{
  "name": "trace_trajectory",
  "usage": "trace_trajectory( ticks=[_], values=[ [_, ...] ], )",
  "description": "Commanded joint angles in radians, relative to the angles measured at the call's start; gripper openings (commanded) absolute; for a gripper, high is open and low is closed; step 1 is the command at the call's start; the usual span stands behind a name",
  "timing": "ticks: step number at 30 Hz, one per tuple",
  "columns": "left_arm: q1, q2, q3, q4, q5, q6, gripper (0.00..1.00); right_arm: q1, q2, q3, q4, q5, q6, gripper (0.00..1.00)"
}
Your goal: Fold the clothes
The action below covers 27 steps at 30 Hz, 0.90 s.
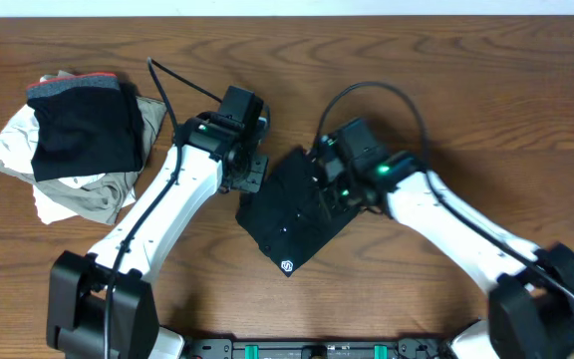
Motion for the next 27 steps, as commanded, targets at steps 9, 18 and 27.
trace_trajectory(
  ticks=[9, 18, 27],
  values=[
    [0.004, 0.024, -0.094, 0.057, 0.201, 0.012, 0.19, -0.015, 0.238, -0.02, 0.03, -0.01, -0.006, 0.36],
    [0.004, 0.022, -0.12, 0.093, 0.372, 0.075, 0.13, -0.031, 0.25, -0.02, 0.045, 0.006, -0.007, 0.36],
    [0.004, 0.024, -0.144, 0.105, 0.286, 0.087, 0.14, -0.032, 0.25, -0.02, 0.044, 0.013, -0.007, 0.36]
  ],
)
